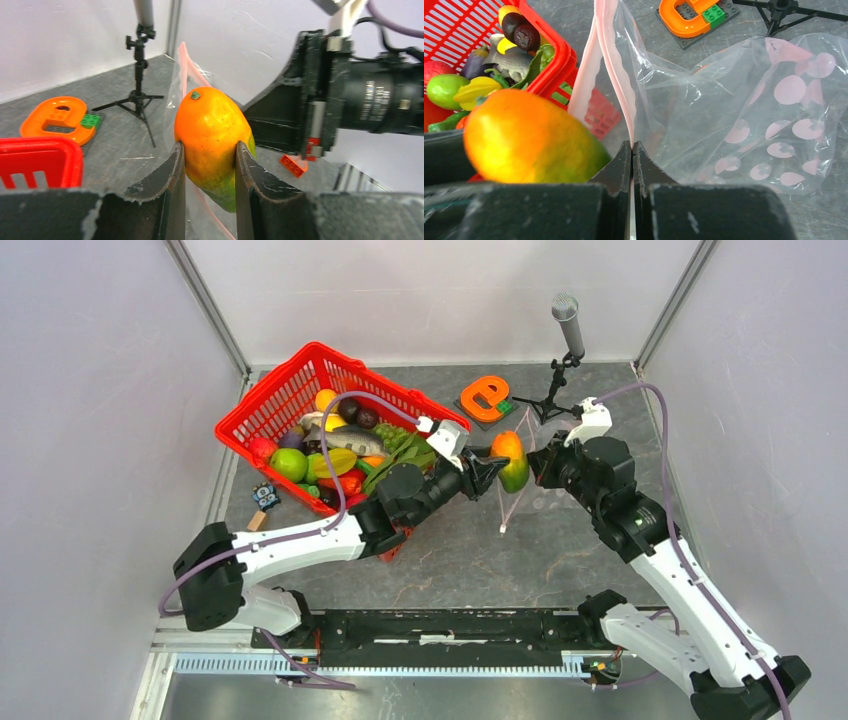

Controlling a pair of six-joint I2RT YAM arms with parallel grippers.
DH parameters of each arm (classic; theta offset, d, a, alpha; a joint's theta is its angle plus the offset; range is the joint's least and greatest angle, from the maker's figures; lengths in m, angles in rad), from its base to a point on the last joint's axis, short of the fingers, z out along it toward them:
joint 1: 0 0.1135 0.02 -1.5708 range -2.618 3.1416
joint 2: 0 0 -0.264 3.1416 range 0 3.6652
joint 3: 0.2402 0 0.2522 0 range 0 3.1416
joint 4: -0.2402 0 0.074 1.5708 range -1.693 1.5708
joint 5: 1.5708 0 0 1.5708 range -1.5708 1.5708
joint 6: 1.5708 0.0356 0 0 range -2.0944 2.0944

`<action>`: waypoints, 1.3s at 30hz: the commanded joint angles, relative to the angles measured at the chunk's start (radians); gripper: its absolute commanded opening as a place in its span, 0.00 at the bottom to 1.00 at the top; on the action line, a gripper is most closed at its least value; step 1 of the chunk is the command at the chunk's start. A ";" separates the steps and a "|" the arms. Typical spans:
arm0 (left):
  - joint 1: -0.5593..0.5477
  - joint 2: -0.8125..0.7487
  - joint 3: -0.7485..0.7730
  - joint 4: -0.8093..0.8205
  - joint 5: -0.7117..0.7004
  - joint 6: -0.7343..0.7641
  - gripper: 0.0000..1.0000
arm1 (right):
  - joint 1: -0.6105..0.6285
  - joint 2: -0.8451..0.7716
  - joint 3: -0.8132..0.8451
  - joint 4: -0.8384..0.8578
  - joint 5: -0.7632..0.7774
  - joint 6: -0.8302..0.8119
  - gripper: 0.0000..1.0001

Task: Place the food in the zip-top bag and seal the zipper
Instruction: Place the fake fruit in the zipper food storage bag, then adjust the zipper food storage bag at the center of the board.

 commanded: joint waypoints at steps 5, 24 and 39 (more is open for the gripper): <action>-0.042 0.054 0.025 0.129 -0.274 0.168 0.06 | -0.001 -0.041 0.050 -0.018 -0.032 0.032 0.00; -0.055 0.031 0.197 -0.338 -0.007 0.204 0.94 | -0.002 -0.081 0.060 -0.041 0.006 0.022 0.00; -0.024 0.031 0.278 -0.492 0.464 0.227 0.94 | -0.002 -0.034 0.079 0.010 0.032 0.037 0.00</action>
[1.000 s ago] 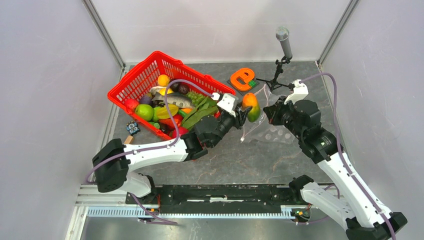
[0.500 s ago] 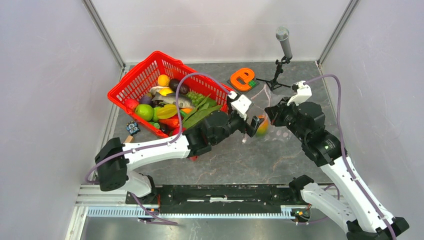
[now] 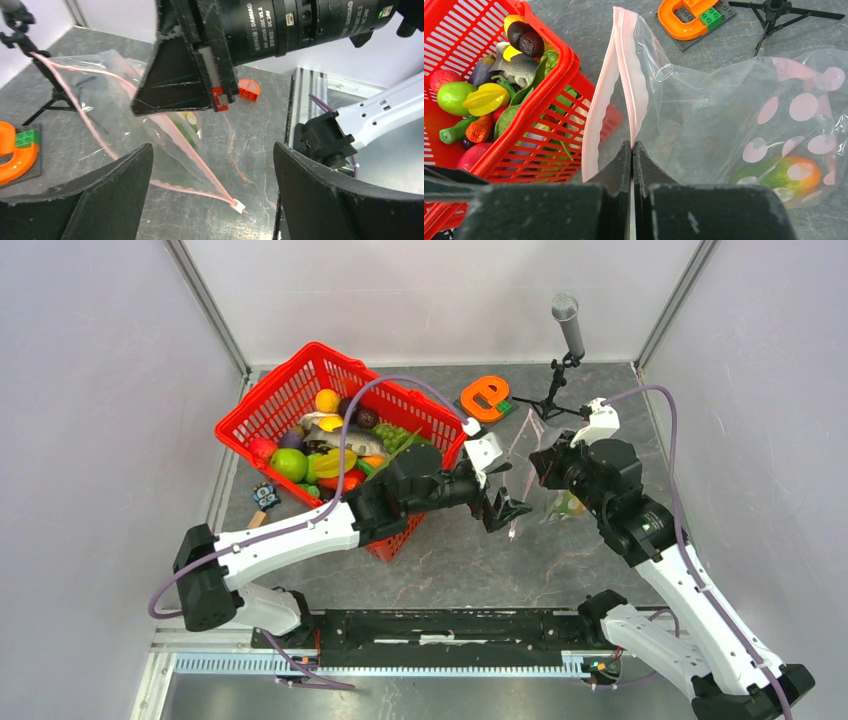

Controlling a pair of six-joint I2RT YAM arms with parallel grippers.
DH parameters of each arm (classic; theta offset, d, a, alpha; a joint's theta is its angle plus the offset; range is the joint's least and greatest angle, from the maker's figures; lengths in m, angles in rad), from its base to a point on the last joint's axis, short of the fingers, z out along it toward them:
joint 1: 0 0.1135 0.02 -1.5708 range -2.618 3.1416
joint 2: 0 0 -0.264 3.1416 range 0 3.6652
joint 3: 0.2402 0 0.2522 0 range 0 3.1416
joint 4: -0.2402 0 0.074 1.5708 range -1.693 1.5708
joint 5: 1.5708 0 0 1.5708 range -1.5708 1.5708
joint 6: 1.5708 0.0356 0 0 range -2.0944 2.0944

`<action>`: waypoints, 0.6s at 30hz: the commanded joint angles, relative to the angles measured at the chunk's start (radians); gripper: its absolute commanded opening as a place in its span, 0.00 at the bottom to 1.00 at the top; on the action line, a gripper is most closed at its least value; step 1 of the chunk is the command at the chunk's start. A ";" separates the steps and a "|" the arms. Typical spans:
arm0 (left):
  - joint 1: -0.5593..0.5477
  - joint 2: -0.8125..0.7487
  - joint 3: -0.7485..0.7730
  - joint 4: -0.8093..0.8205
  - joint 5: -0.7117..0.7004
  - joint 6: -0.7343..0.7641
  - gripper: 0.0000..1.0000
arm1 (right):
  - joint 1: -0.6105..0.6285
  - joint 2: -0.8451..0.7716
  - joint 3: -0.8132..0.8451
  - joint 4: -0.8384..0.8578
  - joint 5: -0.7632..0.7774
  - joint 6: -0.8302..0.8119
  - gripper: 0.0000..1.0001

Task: Place the food in the zip-top bag and seal the zipper
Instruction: Adjust the zipper food storage bag at the center of the board.

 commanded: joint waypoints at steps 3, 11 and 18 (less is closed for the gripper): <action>-0.005 0.082 0.076 -0.039 0.071 0.035 0.93 | -0.001 0.004 0.070 0.051 0.021 0.015 0.00; -0.023 0.170 0.091 -0.041 -0.048 0.071 0.90 | -0.001 0.001 0.079 0.051 0.028 0.028 0.00; -0.027 0.186 0.085 -0.072 -0.141 0.088 0.64 | -0.002 -0.006 0.075 0.048 0.045 0.025 0.00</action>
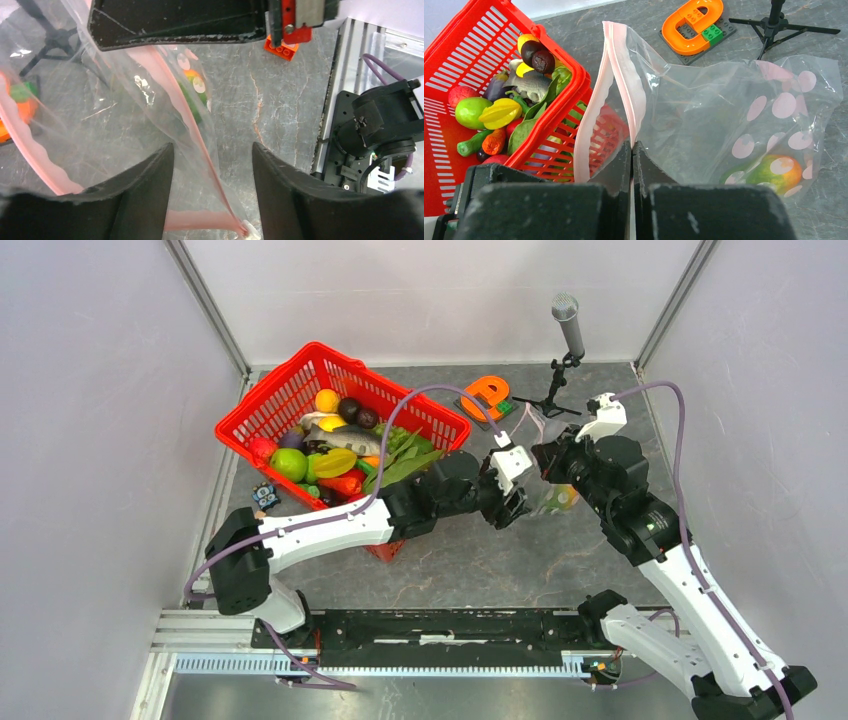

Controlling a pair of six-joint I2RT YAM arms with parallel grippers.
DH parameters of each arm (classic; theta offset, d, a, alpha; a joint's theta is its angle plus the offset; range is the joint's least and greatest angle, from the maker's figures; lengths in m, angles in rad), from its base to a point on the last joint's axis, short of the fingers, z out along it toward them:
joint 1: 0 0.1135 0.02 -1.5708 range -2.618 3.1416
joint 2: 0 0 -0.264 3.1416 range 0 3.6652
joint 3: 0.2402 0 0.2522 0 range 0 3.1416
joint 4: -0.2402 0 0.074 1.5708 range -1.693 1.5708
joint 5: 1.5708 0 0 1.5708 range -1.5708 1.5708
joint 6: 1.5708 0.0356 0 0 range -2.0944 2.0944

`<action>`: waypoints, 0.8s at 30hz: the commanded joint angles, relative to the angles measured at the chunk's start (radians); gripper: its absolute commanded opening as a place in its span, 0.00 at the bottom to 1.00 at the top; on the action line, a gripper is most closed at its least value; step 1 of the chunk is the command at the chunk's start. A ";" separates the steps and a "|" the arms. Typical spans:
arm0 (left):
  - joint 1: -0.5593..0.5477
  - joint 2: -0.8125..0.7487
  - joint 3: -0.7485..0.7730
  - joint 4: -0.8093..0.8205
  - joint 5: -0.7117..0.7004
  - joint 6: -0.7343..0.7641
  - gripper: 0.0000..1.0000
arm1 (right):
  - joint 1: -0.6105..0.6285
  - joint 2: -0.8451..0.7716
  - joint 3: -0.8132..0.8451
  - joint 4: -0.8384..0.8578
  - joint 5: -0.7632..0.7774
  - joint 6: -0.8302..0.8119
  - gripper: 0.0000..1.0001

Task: Place the food in the zip-top bag and seal the zipper
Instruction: Adjust the zipper food storage bag at the center of the board.

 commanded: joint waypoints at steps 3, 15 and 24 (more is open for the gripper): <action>-0.006 -0.008 0.033 -0.020 -0.091 0.051 0.44 | -0.001 -0.010 0.035 0.038 0.019 0.000 0.00; -0.006 -0.011 0.050 -0.005 -0.039 0.043 0.02 | -0.001 -0.014 0.036 0.027 0.014 -0.042 0.32; -0.006 -0.023 0.074 0.086 -0.027 -0.047 0.02 | -0.002 -0.019 0.062 -0.065 -0.003 -0.055 0.55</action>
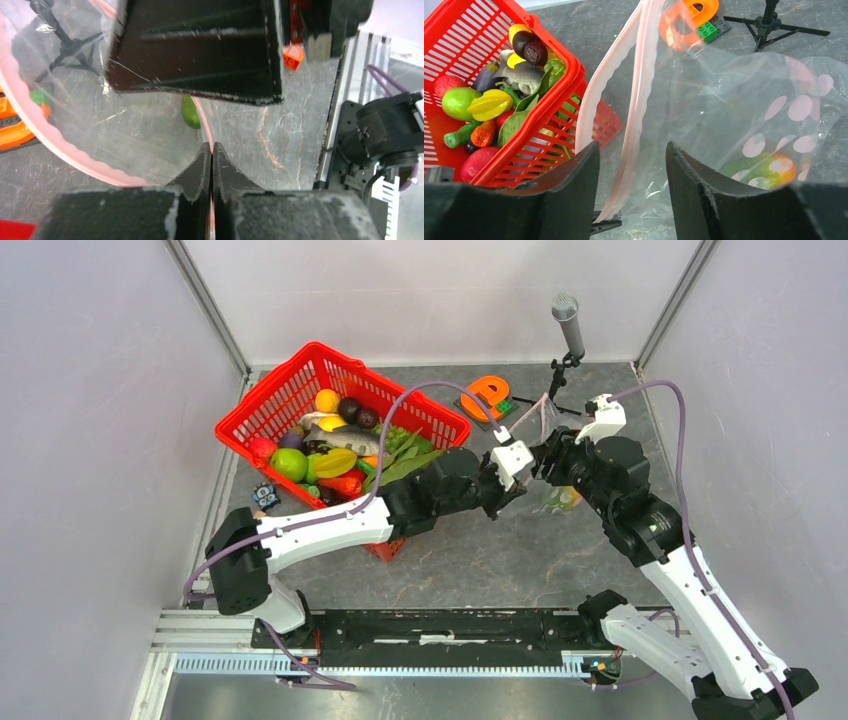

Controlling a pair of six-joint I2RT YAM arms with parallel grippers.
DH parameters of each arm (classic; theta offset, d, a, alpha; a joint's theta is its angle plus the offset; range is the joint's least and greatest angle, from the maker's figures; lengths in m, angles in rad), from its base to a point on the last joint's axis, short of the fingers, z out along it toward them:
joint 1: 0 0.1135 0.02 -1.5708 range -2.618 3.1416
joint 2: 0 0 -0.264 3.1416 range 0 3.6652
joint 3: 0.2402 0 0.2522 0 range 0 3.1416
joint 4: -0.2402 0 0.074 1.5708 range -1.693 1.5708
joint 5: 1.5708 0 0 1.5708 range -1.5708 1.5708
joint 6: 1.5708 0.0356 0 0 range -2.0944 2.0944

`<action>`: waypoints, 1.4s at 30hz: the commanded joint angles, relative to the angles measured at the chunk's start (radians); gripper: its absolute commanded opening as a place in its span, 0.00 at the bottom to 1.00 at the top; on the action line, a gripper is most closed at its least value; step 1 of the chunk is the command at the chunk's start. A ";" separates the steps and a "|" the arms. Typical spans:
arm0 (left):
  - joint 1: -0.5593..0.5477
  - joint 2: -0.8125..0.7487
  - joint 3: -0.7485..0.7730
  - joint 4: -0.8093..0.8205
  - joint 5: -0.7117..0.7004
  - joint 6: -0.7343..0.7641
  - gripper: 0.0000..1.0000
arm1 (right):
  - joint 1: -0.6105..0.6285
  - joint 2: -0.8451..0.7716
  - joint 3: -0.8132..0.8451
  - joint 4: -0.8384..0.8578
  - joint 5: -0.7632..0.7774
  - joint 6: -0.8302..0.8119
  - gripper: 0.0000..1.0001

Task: Place the food in the zip-top bag and seal the zipper
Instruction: Adjust the zipper food storage bag at the center of the board.

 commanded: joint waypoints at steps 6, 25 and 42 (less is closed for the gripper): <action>-0.005 0.006 0.095 0.095 -0.024 -0.116 0.02 | -0.002 -0.014 0.055 -0.058 -0.066 -0.001 0.50; -0.006 -0.009 0.081 0.050 -0.052 -0.099 0.26 | -0.002 -0.068 -0.017 0.002 0.013 0.022 0.02; 0.152 -0.394 -0.064 -0.114 -0.205 -0.155 1.00 | -0.002 -0.060 -0.109 0.103 0.004 0.019 0.02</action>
